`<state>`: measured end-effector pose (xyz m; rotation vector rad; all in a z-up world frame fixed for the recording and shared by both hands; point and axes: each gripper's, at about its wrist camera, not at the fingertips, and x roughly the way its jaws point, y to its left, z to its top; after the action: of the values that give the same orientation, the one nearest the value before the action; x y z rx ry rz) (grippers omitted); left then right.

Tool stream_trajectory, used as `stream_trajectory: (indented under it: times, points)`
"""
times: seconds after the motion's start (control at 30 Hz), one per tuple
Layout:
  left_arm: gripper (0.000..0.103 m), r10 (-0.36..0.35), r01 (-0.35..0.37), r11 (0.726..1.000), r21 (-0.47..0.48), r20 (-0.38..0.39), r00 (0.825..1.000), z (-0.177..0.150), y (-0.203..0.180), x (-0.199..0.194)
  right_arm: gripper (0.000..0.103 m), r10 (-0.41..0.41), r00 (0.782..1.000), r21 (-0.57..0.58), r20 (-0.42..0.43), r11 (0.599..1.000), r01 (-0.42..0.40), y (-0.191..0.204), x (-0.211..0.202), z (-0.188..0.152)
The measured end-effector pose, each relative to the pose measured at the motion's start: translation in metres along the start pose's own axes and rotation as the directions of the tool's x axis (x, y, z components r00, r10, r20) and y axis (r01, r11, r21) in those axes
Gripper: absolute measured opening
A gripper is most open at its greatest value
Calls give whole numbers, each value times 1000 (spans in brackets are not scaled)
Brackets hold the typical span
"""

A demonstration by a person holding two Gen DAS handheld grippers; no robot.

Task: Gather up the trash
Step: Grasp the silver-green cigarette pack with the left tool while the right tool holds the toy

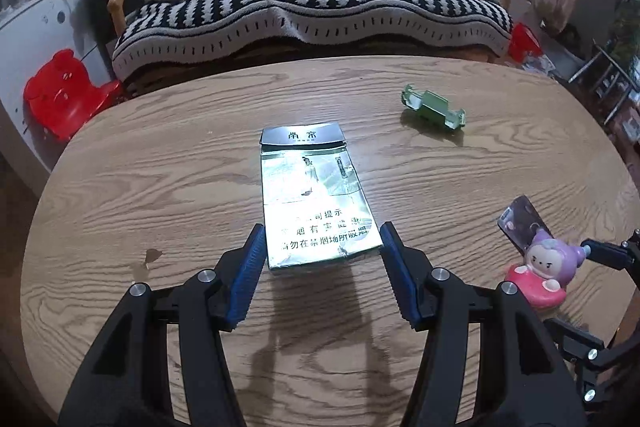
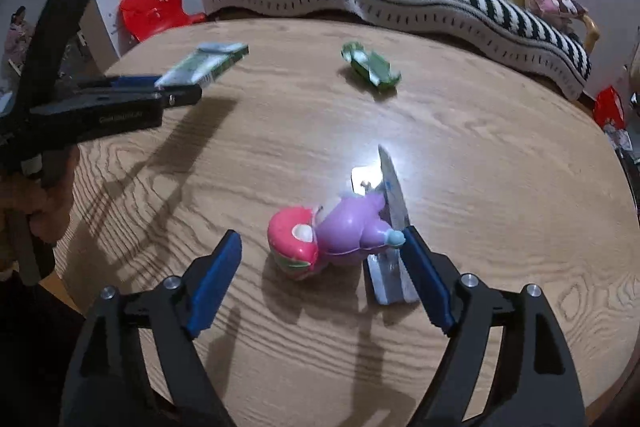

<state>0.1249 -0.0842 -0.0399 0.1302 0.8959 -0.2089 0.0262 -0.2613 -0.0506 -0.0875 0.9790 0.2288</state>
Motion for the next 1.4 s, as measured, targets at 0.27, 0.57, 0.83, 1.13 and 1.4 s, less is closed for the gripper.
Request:
stream_trajectory:
  times: [0.27, 0.57, 0.83, 1.13, 1.4]
  points:
    - [56, -28, 28, 1000, -1, -6, 1000, 4, -7, 0, 77, 92, 996, 27, 13, 995, -93, 0, -23, -12]
    - [56, -37, 37, 999, 7, -15, 999, 6, -28, 3, 76, 39, 997, 95, -71, 995, -33, -17, -18, -33]
    - [57, -51, 51, 998, 32, 15, 999, 5, -41, -13, 76, -6, 996, 27, -86, 1000, 8, 5, 4, -19]
    - [56, -55, 55, 998, 27, -5, 998, 4, -36, -8, 58, -7, 996, 54, -89, 998, 12, 0, 12, -14]
    - [56, -68, 68, 997, -20, -4, 998, 5, -25, -10, 49, 24, 1000, 74, -15, 997, -22, -1, -16, -14]
